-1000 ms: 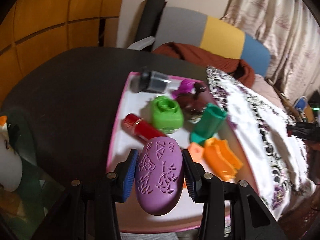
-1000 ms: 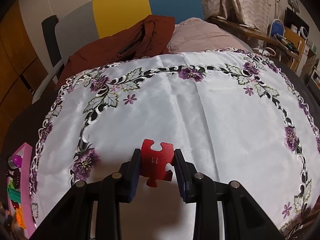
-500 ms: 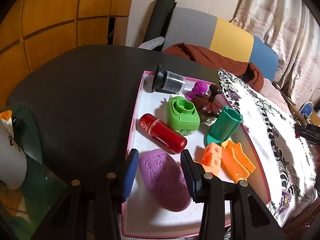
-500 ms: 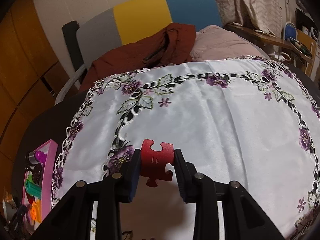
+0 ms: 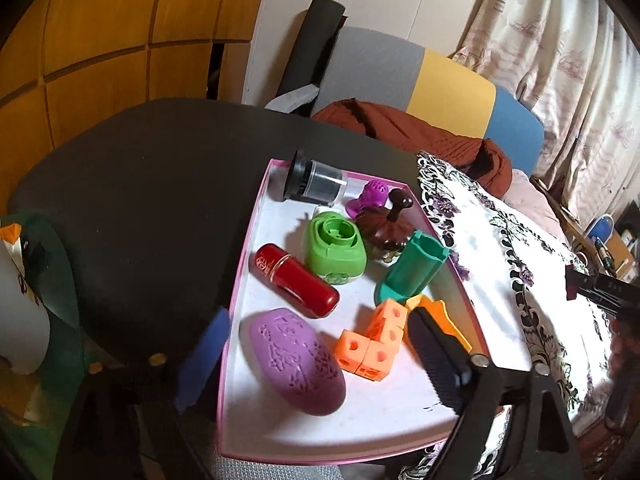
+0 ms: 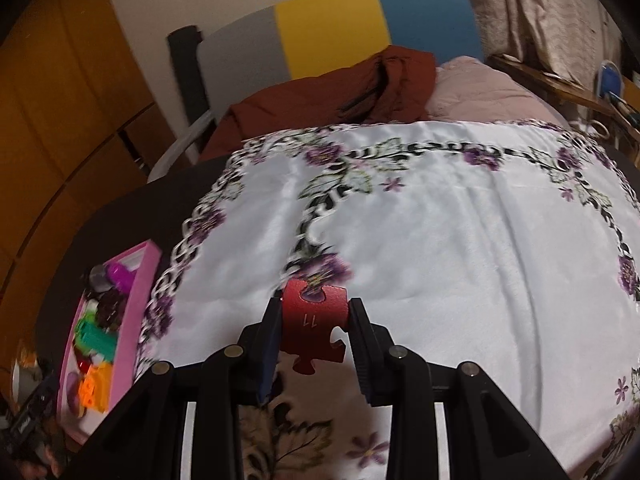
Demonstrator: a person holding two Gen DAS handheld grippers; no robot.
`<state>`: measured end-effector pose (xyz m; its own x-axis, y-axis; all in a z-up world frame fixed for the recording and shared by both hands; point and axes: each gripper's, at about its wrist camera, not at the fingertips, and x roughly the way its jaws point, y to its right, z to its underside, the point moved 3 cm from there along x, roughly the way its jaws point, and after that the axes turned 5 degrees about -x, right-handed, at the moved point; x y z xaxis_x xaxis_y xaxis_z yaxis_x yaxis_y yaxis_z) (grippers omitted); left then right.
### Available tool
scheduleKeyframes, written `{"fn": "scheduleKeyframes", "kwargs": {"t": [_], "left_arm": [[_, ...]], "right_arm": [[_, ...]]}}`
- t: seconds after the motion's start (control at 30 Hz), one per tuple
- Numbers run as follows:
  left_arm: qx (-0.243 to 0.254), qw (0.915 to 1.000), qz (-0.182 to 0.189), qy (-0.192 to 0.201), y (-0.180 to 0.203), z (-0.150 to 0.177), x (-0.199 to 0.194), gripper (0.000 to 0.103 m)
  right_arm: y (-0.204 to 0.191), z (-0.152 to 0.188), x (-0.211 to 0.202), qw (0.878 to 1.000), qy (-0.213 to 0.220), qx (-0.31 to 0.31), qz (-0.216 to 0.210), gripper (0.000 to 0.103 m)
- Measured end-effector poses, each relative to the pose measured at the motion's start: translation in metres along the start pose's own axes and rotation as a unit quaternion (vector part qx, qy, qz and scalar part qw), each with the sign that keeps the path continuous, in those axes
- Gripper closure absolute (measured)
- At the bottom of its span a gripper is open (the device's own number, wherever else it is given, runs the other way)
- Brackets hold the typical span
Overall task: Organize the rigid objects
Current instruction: 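Carry the red puzzle piece over the tray with the right gripper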
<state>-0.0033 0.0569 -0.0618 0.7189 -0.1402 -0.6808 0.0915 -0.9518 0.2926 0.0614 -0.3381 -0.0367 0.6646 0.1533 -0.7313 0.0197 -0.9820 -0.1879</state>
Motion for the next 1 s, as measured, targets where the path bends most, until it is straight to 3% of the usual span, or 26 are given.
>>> {"fn": "scheduleKeyframes", "kwargs": {"t": [0.3, 0.9, 1.0], "left_arm": [[0.01, 0.9999, -0.008, 0.005, 0.002, 0.0, -0.007, 0.0], [-0.019, 0.9996, -0.001, 0.023, -0.013, -0.006, -0.026, 0.0], [-0.016, 0.9991, -0.025, 0.029, -0.014, -0.009, -0.028, 0.0]], "right_arm": [[-0.075, 0.012, -0.01, 0.996, -0.004, -0.065, -0.056, 0.071], [-0.192, 0.038, -0.006, 0.978, -0.029, -0.188, -0.083, 0.071], [-0.208, 0.046, 0.0, 0.974, -0.041, -0.199, -0.097, 0.071]]}}
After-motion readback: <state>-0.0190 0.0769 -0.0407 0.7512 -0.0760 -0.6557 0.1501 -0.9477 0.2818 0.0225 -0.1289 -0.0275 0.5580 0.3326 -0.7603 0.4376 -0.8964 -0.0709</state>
